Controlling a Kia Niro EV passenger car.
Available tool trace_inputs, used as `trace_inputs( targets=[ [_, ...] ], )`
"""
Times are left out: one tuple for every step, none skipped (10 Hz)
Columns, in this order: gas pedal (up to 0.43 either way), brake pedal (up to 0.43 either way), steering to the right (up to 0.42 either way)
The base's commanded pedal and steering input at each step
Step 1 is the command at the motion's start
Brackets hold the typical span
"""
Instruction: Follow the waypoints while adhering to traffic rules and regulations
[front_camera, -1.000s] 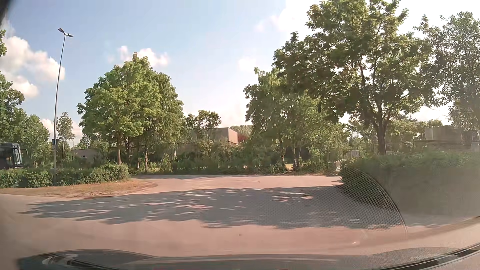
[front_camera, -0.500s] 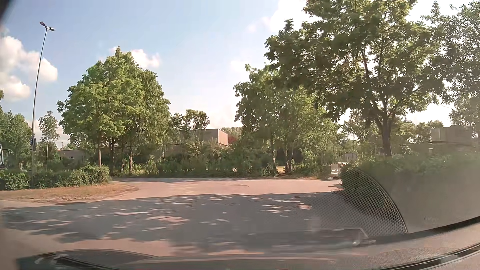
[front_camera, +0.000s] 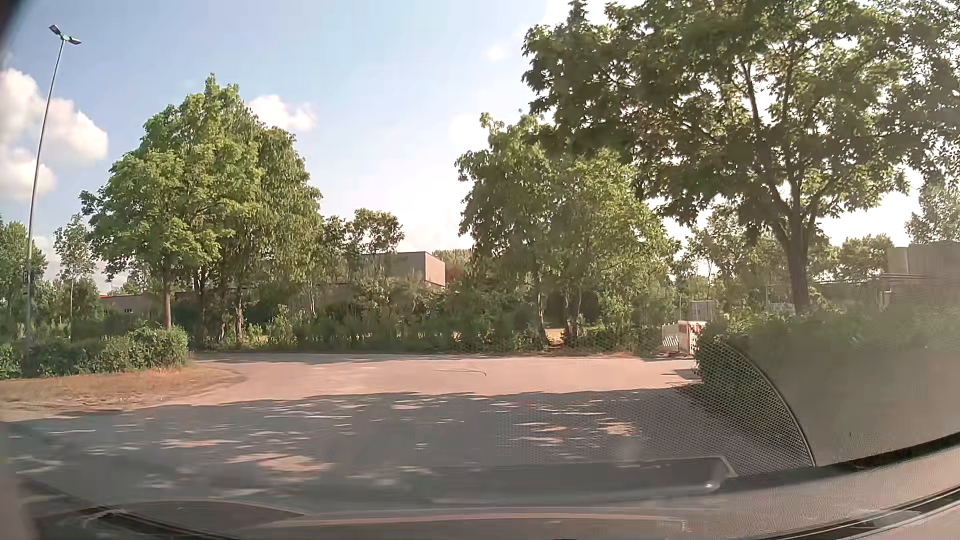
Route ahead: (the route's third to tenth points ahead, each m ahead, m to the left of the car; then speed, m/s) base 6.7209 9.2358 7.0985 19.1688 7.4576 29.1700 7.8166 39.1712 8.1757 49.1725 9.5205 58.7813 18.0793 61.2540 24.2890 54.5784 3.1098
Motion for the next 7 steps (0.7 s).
trace_inputs(
  targets=[
    [0.0, 0.012, 0.017],
    [0.0, 0.012, 0.013],
    [0.0, 0.012, 0.012],
    [0.0, 0.012, 0.011],
    [0.0, 0.012, 0.009],
    [0.0, 0.012, 0.003],
    [0.0, 0.012, -0.021]
  ],
)
